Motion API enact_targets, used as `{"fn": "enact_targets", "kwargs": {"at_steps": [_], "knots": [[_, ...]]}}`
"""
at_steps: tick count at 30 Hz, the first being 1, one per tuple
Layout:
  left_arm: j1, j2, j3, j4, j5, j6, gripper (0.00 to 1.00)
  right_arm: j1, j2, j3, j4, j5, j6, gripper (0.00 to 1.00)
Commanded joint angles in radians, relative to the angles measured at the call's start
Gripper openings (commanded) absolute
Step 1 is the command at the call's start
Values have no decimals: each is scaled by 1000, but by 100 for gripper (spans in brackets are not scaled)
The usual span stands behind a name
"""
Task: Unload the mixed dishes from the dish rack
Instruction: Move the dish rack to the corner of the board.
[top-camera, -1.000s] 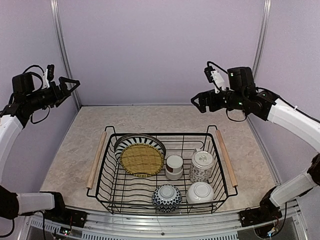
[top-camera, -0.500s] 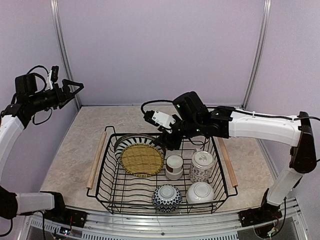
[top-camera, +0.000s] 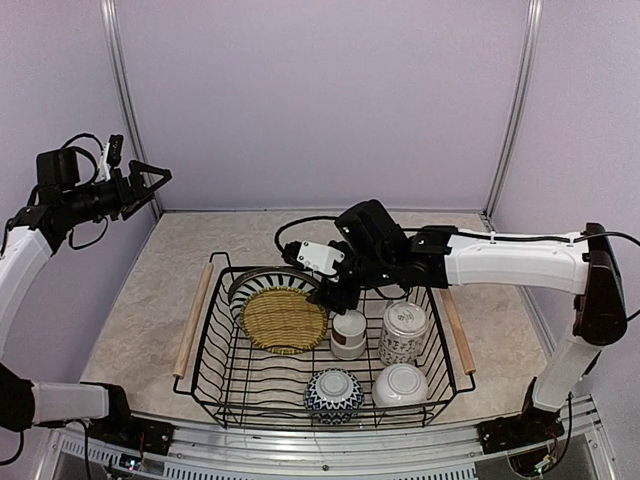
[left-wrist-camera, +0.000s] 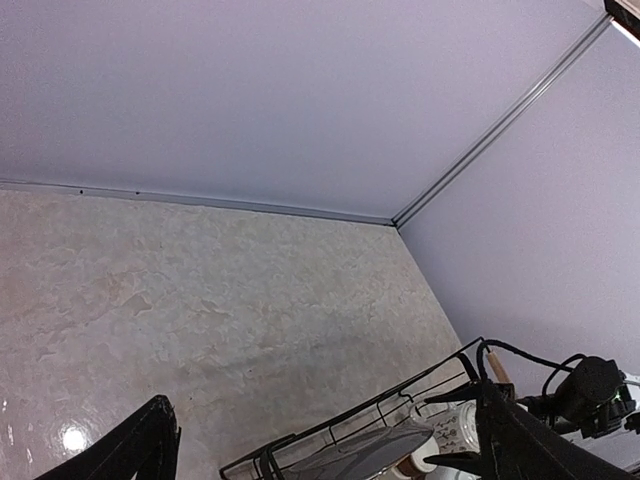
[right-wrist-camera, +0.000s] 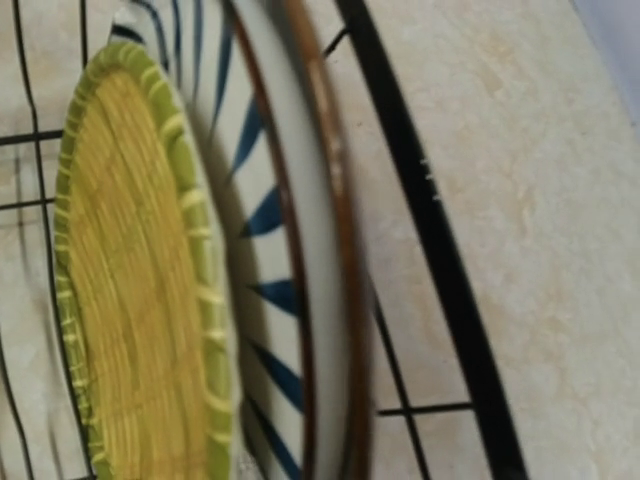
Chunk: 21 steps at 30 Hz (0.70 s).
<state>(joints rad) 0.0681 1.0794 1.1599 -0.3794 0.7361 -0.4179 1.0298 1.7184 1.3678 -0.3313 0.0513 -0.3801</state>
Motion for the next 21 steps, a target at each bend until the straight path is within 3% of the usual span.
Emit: {"fn": "enact_targets", "kwargs": {"at_steps": [1, 8, 13, 21], "knots": [[-5, 16, -9, -12, 19, 2, 99, 4, -68, -28, 47, 4, 14, 76], [-43, 63, 4, -43, -1, -10, 97, -17, -42, 19, 58, 35, 55, 73], [-62, 82, 12, -61, -13, 2, 98, -17, -4, 49, 39, 81, 69, 60], [-62, 94, 18, -74, -27, -1, 98, -20, 24, 63, 40, 93, 65, 52]]}}
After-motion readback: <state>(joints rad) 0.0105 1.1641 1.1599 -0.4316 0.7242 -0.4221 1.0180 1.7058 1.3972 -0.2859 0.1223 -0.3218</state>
